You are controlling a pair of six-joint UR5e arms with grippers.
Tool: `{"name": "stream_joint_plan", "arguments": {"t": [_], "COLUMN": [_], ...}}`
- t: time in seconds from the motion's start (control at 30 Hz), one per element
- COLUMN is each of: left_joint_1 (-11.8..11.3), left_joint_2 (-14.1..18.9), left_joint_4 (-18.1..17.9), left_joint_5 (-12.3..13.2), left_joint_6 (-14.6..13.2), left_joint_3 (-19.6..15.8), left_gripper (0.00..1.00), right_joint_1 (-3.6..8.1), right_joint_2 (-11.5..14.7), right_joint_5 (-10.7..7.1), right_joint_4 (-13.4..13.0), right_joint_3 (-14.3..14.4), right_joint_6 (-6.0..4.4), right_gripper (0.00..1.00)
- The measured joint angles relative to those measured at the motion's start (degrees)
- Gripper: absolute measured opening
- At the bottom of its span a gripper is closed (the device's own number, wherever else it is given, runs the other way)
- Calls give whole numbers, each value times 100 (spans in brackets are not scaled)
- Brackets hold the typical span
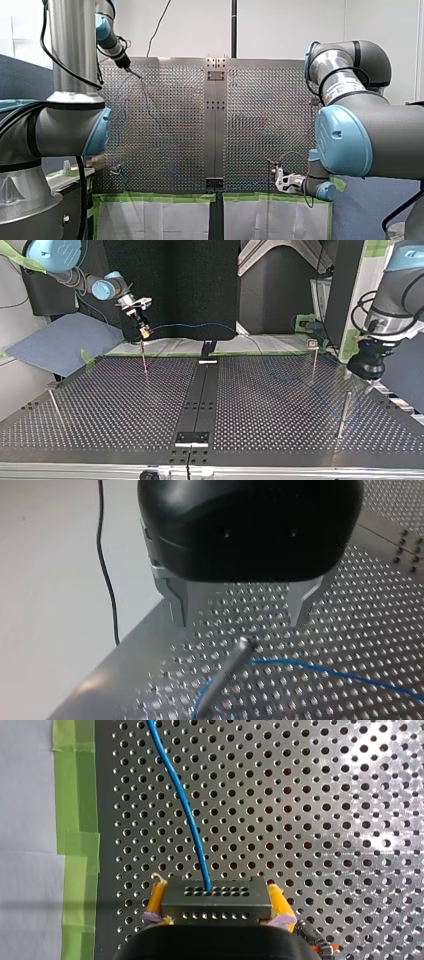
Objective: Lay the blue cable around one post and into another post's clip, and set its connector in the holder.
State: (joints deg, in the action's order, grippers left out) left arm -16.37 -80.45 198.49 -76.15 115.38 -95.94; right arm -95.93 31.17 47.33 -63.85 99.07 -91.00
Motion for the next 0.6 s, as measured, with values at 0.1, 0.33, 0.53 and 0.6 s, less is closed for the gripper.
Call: {"name": "stream_joint_plan", "arguments": {"t": [0.1,0.33,0.53,0.6], "left_joint_1": [1,7,22,30], "left_joint_2": [0,-1,0,-1], "left_joint_4": [42,58,74,80], "left_joint_5": [-120,-200,-210,-219], "left_joint_6": [-47,-82,-93,-94], "left_joint_3": [-48,-79,-80,-81], "left_gripper": [98,98,98,98], "right_joint_1": [-6,-19,-30,-35], "right_joint_2": [0,0,0,0], "right_joint_5": [0,1,1,2], "right_joint_4": [2,3,3,3], "right_joint_3": [-3,-5,-5,-5], "right_joint_6": [1,-2,-3,-4], "right_gripper": [0,0,0,0]}}
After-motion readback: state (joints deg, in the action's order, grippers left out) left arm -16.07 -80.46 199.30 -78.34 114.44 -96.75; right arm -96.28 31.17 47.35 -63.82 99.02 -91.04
